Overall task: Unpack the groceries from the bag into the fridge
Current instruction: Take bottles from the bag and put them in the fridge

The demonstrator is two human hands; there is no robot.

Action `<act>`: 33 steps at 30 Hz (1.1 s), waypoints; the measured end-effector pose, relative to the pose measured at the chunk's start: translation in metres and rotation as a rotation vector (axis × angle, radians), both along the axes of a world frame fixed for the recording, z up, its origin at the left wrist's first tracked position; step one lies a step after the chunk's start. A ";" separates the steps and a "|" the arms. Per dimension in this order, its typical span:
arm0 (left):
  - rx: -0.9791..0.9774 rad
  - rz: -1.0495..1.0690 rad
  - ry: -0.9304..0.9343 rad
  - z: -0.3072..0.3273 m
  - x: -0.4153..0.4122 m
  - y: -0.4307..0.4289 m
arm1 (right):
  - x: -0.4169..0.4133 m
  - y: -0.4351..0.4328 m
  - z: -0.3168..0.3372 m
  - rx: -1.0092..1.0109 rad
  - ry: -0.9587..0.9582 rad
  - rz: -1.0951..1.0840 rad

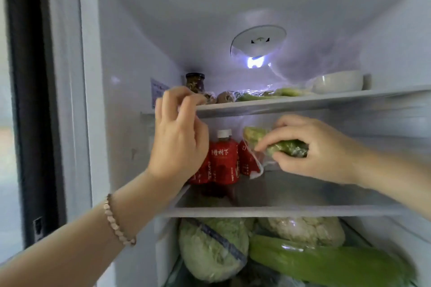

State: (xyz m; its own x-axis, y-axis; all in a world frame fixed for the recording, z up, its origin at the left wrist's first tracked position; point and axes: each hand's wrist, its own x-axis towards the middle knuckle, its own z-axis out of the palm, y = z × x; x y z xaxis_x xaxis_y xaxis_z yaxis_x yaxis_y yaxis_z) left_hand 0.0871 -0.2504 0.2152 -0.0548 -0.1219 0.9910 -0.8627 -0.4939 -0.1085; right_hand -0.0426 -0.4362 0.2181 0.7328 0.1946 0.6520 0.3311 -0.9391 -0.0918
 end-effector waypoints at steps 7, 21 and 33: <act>0.348 0.549 0.439 0.036 0.000 0.032 | 0.028 0.039 0.081 0.049 -0.148 0.107; 0.357 0.545 0.373 0.025 0.000 0.040 | 0.164 0.096 0.120 -0.207 0.081 -0.273; 0.383 0.512 0.346 0.022 0.007 0.041 | 0.159 0.090 0.114 -0.159 0.036 -0.206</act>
State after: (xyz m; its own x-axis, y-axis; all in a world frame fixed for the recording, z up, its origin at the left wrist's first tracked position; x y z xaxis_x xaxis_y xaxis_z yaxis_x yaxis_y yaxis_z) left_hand 0.0943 -0.2089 0.2370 0.4106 -0.3907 0.8239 -0.5499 -0.8268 -0.1180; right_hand 0.1164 -0.3459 0.3325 0.7897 0.1370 0.5980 0.1308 -0.9899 0.0540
